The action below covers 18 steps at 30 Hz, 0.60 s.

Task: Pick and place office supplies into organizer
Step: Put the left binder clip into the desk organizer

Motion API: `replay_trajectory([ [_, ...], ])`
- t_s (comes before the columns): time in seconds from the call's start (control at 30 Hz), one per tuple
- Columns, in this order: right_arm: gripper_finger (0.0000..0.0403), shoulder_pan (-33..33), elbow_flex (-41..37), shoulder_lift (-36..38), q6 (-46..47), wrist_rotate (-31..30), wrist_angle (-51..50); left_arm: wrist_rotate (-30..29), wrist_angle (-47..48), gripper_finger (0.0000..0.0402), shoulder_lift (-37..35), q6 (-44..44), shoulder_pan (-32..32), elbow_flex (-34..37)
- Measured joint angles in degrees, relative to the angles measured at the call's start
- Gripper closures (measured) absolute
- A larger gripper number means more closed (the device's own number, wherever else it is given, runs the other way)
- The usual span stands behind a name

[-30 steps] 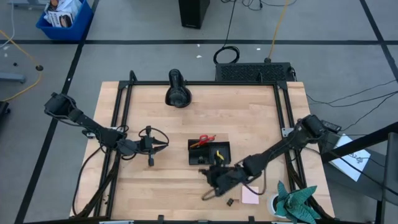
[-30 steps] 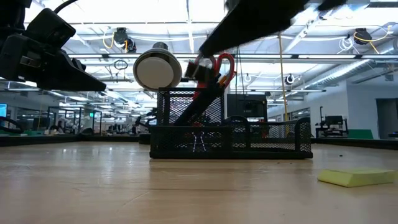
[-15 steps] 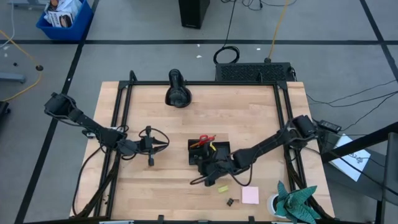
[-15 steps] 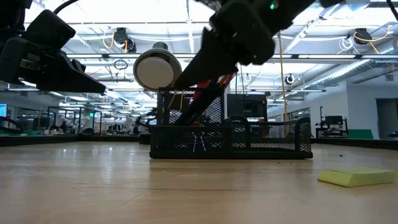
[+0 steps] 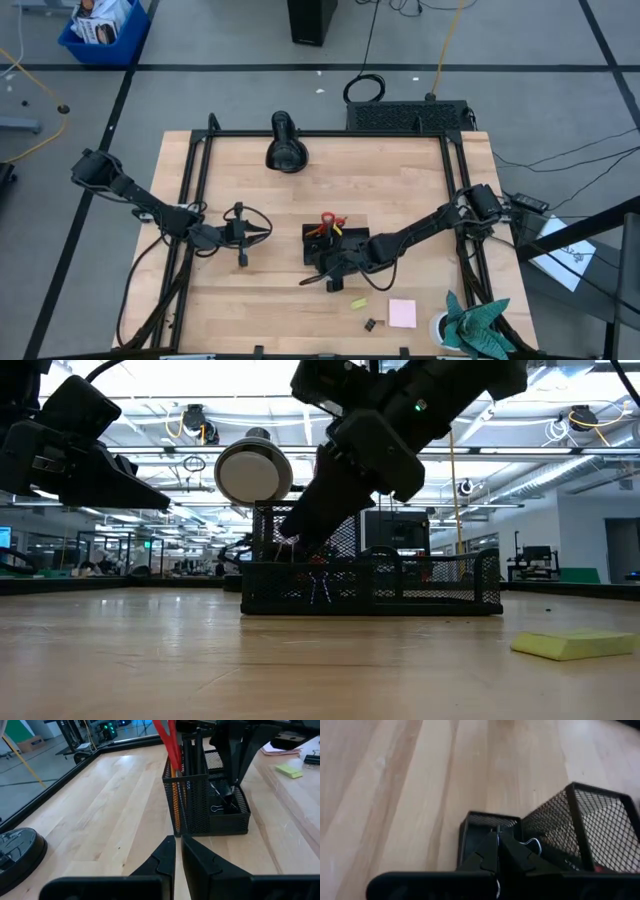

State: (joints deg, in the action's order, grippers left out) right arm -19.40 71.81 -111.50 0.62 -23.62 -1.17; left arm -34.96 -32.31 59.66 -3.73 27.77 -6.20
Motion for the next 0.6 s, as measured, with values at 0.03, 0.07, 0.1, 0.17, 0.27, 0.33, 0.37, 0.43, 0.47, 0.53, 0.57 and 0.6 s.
replay_trajectory([
  [0.03,0.0403,0.1,0.0,0.0,0.0,-0.2,-0.8,0.0,0.0,0.0364,0.0,0.0,0.0,0.0],
  [0.07,0.0403,0.2,0.0,0.0,0.0,-0.2,-1.4,0.0,0.0,0.0364,0.0,0.0,0.0,0.0],
  [0.1,0.0403,0.3,-0.2,0.0,0.1,-0.1,-1.4,0.0,0.0,0.0364,0.0,0.0,0.0,0.0],
  [0.17,0.0403,0.5,-0.3,0.0,0.5,-0.1,-1.5,0.0,0.0,0.0364,0.0,0.0,0.0,0.0],
  [0.27,0.0403,0.5,-0.3,0.0,0.6,0.2,-1.4,0.0,0.0,0.0364,0.0,0.0,0.0,0.0],
  [0.33,0.0403,0.6,-0.3,0.0,0.6,1.8,-1.8,0.0,0.0,0.0364,0.0,0.0,0.0,0.0],
  [0.37,0.0403,0.6,-0.3,0.0,0.6,2.4,-2.0,0.0,-0.1,0.0364,0.0,0.0,0.0,0.0],
  [0.43,0.0403,0.6,-0.3,0.0,0.6,2.7,-2.1,0.0,0.0,0.0364,0.0,0.0,0.0,0.0],
  [0.47,0.0403,0.6,-0.3,0.0,0.5,2.7,-2.1,0.0,0.0,0.0364,0.0,0.0,0.0,0.0],
  [0.53,0.0403,0.6,-0.3,0.0,0.5,2.7,-2.1,0.0,0.0,0.0364,0.0,0.0,0.0,0.0],
  [0.57,0.0403,0.6,-0.3,0.0,0.6,2.7,-2.1,0.0,0.0,0.0364,0.0,0.0,0.0,0.0],
  [0.6,0.0403,0.6,-0.3,0.0,0.7,2.7,-2.1,0.0,0.0,0.0364,0.0,0.0,0.0,0.0],
])
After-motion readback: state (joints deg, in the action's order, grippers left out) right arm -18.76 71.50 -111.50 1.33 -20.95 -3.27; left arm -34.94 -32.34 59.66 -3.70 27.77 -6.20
